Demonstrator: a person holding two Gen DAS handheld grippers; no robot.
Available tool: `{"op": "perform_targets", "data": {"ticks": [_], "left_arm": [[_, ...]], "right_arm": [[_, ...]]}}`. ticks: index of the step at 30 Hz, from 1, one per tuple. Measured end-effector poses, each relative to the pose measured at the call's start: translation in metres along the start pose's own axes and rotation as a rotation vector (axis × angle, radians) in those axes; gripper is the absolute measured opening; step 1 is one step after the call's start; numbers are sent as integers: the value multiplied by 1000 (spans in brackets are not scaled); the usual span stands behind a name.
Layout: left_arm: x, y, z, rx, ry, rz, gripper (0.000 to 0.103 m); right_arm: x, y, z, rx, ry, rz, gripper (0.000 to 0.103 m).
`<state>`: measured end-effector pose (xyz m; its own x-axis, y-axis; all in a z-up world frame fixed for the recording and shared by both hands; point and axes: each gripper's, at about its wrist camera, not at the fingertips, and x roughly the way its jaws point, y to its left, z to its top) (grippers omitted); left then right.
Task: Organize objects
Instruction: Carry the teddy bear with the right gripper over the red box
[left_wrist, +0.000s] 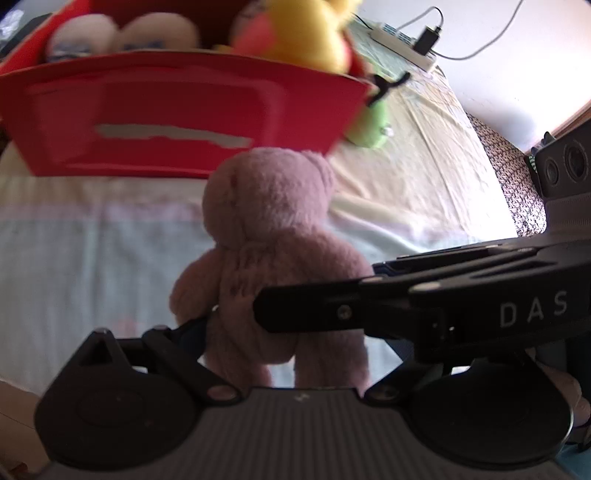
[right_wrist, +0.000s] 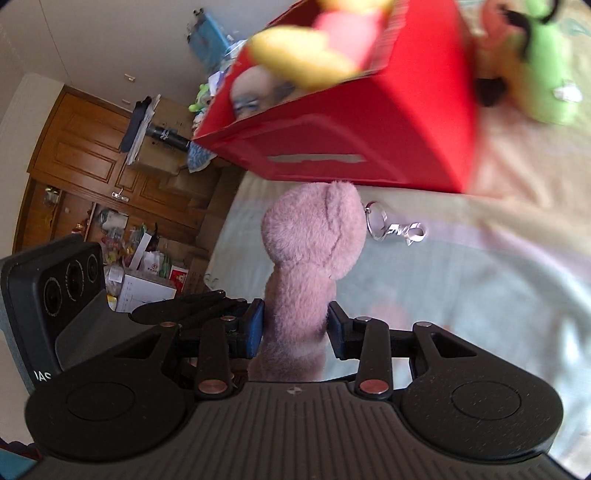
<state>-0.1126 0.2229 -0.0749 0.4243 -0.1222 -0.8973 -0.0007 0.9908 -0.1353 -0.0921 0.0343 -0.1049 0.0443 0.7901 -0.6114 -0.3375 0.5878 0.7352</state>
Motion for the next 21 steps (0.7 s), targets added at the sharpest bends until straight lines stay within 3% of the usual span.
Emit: {"op": "perform_targets", "data": {"ticks": [11,17,21], "left_arm": [[-83,92,-9,42,-115,11,93],[-127,119,10,92,-234,11,93],[-144,119,31,156,-303,-16,93]], "right_arm": [[69,87,21,-88,-49,61,39],[75,118,40,-144,-143,96,39],[66,137,57,-185,-239,69,39]]}}
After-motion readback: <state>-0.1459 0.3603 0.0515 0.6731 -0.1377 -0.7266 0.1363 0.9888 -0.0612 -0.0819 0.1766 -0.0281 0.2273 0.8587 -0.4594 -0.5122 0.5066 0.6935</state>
